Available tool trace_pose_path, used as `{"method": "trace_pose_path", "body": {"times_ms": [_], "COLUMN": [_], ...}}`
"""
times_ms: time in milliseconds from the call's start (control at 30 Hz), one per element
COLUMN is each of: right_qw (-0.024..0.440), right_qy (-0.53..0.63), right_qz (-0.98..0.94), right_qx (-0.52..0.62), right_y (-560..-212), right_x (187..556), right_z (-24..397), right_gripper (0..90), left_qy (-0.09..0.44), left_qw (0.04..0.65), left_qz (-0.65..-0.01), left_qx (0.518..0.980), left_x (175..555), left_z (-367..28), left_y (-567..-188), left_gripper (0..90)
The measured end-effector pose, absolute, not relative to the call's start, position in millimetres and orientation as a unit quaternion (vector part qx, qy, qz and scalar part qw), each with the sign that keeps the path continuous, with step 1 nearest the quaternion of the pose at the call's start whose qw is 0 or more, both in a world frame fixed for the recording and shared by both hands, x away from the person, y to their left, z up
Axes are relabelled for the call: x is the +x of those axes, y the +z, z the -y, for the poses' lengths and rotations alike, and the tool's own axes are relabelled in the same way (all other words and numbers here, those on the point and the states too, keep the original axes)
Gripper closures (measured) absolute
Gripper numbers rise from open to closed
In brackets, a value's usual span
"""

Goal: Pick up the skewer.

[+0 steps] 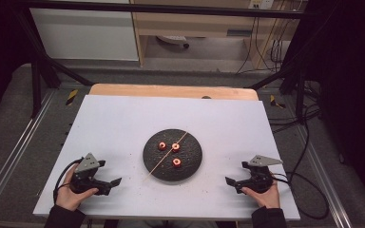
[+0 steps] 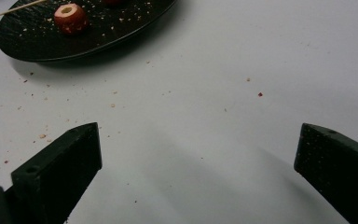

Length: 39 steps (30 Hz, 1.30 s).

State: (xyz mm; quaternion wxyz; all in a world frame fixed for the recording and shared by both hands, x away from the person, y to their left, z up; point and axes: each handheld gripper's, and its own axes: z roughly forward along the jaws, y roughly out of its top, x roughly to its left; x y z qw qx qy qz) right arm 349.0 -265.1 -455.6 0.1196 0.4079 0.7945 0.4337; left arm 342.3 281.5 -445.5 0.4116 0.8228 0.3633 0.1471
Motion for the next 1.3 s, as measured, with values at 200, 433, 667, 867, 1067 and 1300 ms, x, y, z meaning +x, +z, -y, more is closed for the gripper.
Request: {"method": "trace_pose_path", "body": {"times_ms": [200,433,667,867,1067,1300], "right_qw": [0.121,0.121,0.121,0.12,0.12,0.12], "right_qy": [0.435,0.436,0.435,0.435,0.435,0.434], "right_qz": [-0.793,-0.793,-0.794,-0.794,-0.794,-0.794], "right_qx": [0.408,0.408,0.407,0.407,0.407,0.408], "right_y": [-455.0,-454.2,-454.1,-454.1,-454.2,-454.2], "right_x": [348.7,348.8,349.0,348.9,349.0,349.1], "right_z": [265.7,265.8,265.7,265.3,265.2,264.6], "right_gripper": [1.5,1.4,1.3,1.3,1.3,1.3], "left_qy": [0.147,0.145,0.144,0.142,0.142,0.143], "left_qw": [0.41,0.408,0.405,0.402,0.398,0.399], "left_qz": [-0.363,-0.362,-0.364,-0.359,-0.353,-0.355], "left_qx": [0.824,0.825,0.826,0.831,0.835,0.833], "left_x": [341.9,341.2,341.3,342.5,344.6,348.1], "left_z": [-280.0,-275.2,-268.8,-258.9,-246.6,-236.4], "left_y": [-443.6,-442.2,-439.3,-437.2,-431.6,-421.9], "left_gripper": [4.2,4.7,5.1,5.2,5.5,6.2]}}
